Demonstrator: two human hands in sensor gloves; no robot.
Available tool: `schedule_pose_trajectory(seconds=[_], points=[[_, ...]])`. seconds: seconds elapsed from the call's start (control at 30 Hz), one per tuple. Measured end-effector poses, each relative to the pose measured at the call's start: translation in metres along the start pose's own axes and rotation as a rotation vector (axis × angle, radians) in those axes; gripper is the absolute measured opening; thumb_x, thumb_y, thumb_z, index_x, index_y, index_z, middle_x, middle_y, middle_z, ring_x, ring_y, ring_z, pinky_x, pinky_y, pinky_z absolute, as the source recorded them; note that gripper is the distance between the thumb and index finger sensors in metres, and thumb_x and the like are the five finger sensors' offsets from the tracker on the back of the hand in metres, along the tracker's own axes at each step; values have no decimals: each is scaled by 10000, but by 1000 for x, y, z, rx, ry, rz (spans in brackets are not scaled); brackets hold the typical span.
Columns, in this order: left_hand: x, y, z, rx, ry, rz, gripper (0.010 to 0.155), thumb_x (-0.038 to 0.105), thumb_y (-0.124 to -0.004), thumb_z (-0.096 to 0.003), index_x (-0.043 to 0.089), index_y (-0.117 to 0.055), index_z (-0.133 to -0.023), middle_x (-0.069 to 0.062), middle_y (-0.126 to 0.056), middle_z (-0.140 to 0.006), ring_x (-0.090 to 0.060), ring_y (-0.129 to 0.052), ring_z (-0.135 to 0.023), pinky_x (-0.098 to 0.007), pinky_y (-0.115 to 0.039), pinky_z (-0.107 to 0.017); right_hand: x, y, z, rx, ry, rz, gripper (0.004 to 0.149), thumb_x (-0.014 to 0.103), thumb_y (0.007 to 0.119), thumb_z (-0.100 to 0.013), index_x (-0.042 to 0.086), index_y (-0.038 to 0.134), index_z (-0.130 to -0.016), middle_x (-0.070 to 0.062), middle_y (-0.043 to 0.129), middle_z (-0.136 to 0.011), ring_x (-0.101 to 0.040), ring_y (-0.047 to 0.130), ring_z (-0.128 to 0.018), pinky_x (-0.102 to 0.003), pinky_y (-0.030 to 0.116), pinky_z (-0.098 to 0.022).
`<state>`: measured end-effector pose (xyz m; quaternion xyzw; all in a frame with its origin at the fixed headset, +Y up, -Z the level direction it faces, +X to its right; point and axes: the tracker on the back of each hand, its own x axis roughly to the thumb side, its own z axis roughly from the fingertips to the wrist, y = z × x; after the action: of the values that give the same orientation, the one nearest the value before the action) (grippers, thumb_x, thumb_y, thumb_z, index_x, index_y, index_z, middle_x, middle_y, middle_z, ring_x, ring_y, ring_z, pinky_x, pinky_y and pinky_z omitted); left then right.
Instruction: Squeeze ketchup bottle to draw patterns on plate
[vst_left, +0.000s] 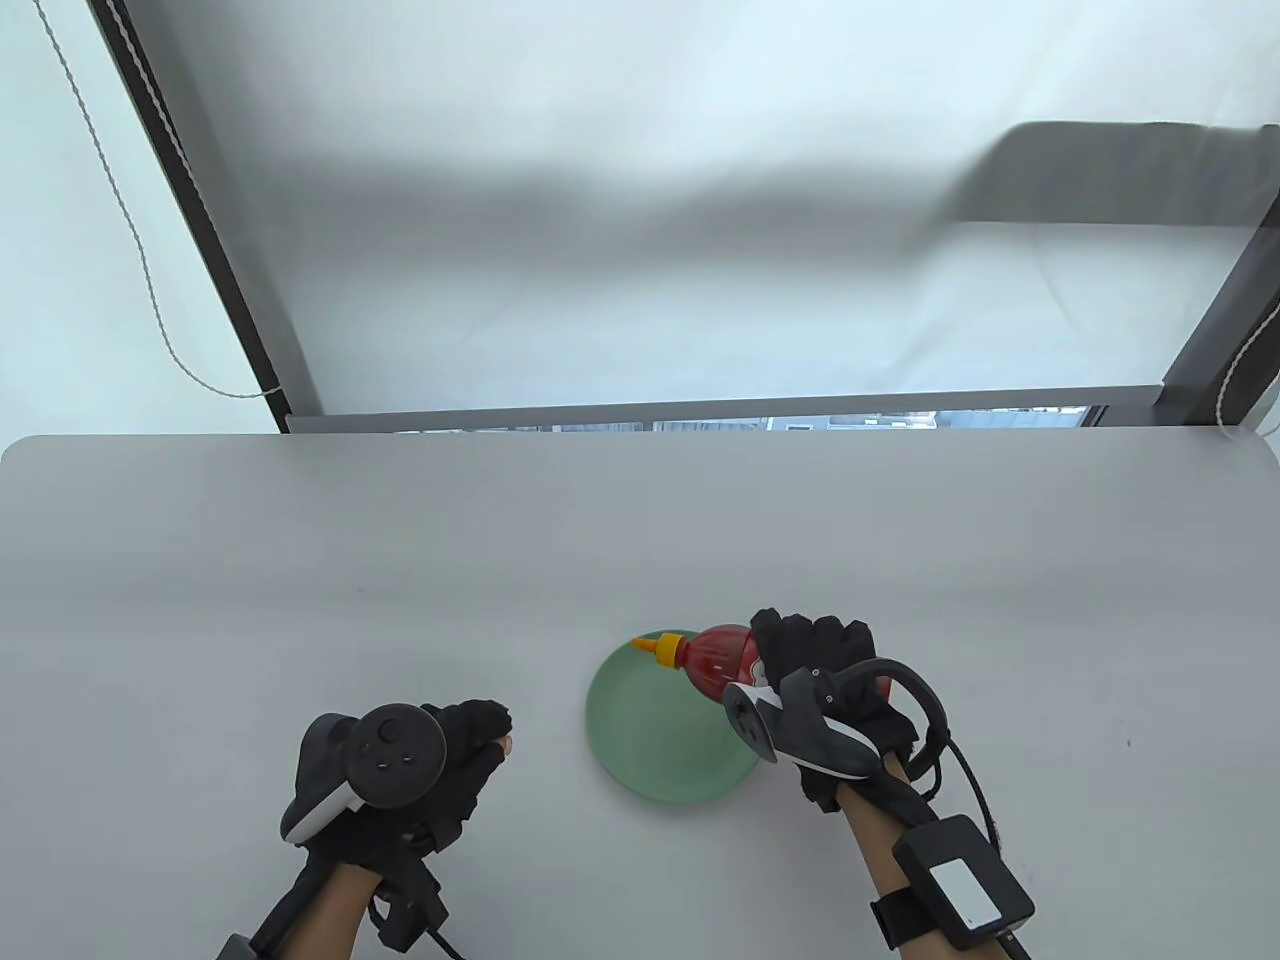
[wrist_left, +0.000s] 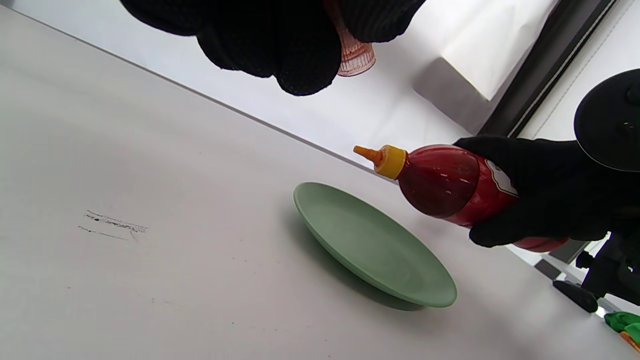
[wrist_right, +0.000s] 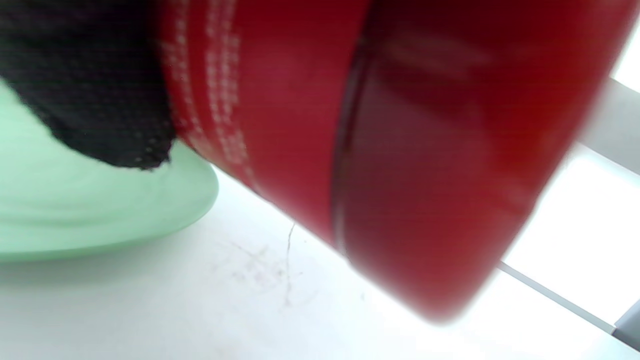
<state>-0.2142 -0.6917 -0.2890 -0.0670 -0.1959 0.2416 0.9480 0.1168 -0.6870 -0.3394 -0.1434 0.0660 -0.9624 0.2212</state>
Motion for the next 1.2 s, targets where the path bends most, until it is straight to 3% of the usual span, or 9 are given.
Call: schedule_pose_trajectory(seconds=[0.87, 1.2], points=[[-2, 0, 0, -10, 5, 10, 441, 256, -704, -603, 147, -585, -1012, -173, -818, -954, -427, -773, -839, -574, -693, -575, 20, -6, -3, 11, -79, 170, 1049, 640, 1022, -394, 197, 485, -1178, -142, 782, -1082, -347, 849, -935, -608, 695, -749], [-2, -1, 0, -12, 6, 5, 441, 262, -701, -604, 147, -584, -1013, -157, -820, -953, -425, -774, -838, -571, -695, -574, 24, -8, -4, -38, -90, 201, 1009, 665, 999, -397, 238, 512, -1171, -117, 800, -1075, -325, 856, -927, -593, 702, -746]])
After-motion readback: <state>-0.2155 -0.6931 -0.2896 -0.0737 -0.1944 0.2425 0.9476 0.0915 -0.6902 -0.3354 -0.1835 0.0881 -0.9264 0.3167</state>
